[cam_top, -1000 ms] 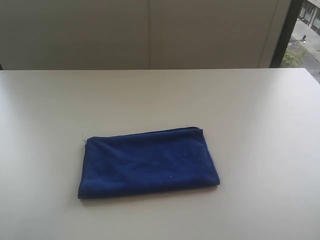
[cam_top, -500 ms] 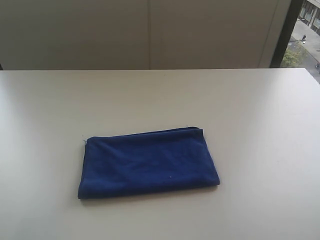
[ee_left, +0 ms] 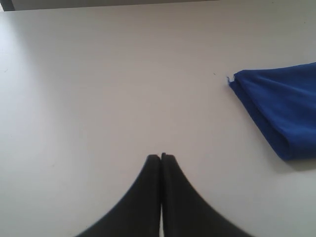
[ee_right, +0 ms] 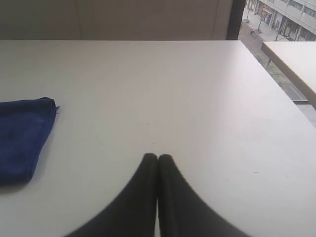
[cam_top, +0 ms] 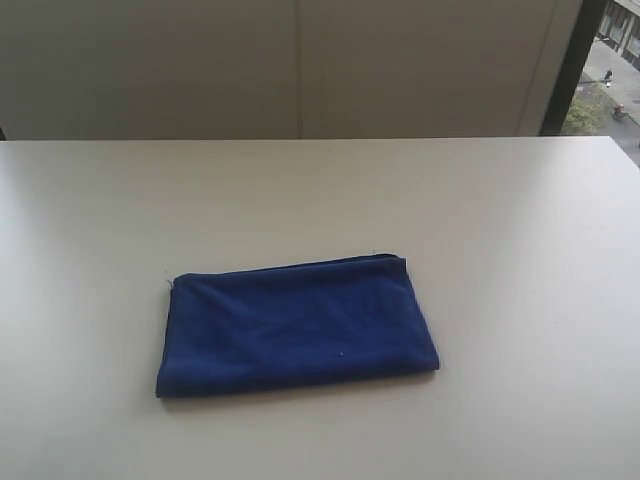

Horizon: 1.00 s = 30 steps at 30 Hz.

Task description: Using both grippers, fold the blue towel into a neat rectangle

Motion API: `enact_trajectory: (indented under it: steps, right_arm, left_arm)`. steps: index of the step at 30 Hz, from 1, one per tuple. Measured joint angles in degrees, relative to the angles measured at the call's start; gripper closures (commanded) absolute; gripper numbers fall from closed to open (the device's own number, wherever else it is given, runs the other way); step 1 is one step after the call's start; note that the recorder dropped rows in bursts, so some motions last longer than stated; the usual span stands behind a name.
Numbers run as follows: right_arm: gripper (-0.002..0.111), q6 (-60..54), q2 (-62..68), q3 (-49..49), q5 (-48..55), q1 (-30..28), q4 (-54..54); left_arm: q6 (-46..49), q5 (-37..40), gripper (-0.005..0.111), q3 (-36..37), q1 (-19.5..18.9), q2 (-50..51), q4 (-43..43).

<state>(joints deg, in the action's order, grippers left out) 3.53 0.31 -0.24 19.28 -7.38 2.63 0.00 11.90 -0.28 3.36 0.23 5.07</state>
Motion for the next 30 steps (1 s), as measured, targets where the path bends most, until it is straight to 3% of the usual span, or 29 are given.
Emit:
enact_trajectory:
  steps: [30]
  right_arm:
    - [0.108,1.41,0.00,0.00,0.11,-1.65,-0.22]
  left_arm:
    - [0.00,0.00,0.107,0.00,0.00,0.00,0.00]
